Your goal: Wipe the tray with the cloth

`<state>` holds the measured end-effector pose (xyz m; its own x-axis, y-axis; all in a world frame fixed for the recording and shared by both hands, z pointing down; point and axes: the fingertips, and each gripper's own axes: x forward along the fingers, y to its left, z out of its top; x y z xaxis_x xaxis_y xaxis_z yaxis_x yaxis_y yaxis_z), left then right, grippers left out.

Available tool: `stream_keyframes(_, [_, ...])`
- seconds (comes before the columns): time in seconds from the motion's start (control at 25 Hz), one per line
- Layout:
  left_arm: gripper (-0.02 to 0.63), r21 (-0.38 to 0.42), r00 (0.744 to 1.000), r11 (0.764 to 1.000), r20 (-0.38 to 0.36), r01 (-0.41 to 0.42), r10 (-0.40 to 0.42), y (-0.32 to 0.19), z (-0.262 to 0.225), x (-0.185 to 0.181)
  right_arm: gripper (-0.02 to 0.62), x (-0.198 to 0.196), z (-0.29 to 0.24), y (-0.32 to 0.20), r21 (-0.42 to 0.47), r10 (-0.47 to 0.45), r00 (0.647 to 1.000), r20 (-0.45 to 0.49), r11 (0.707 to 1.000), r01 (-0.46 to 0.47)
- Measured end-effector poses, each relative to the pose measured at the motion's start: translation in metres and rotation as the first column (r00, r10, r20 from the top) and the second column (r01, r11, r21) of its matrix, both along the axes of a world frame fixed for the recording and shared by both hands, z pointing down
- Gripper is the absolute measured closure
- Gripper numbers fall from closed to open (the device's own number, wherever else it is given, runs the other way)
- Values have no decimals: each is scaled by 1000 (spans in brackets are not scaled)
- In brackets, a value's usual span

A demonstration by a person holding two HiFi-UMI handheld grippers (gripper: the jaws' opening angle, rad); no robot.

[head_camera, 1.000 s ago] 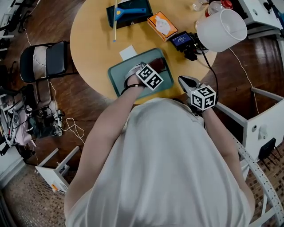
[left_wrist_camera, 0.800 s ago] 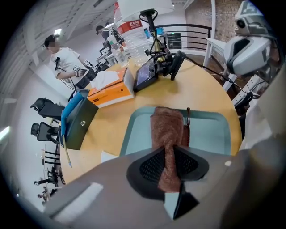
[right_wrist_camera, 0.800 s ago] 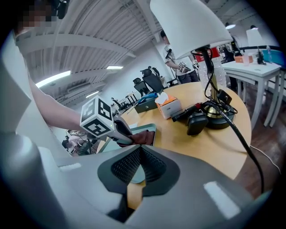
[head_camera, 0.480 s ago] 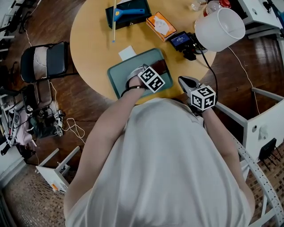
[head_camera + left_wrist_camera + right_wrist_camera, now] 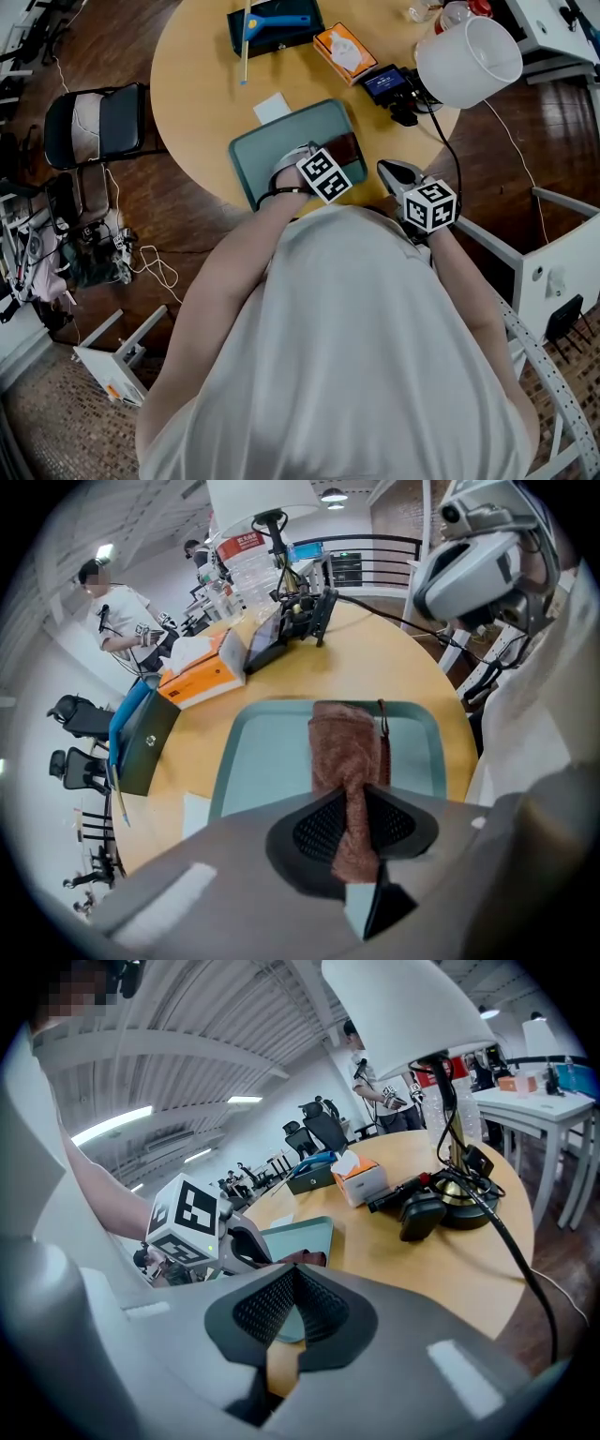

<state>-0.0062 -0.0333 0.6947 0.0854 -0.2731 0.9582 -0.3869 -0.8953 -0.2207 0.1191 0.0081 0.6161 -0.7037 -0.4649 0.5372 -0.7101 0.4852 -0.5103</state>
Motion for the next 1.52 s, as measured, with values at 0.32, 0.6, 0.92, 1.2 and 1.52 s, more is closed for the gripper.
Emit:
stream_keyframes(0.32, [225, 45, 998, 999, 62, -11, 8, 23, 3, -74, 592, -13, 0, 1, 0, -33, 999, -2, 999, 33])
stream_keyframes(0.6, [225, 64, 992, 997, 110, 51, -58, 40, 5, -141, 592, -30, 0, 0, 5, -80, 997, -7, 997, 80])
stream_keyframes(0.92, [225, 63, 985, 992, 128, 112, -119, 53, 6, -182, 592, -41, -3, 0, 12, -105, 994, -13, 994, 105])
stream_keyframes(1.2, [225, 49, 989, 994, 105, 102, -106, 62, 4, -176, 592, -45, -4, 2, 11, -104, 994, -15, 995, 104])
stream_keyframes(1.52, [224, 28, 995, 998, 90, 48, -50, 83, 6, -168, 592, -44, -3, 3, 8, -100, 995, -15, 995, 100])
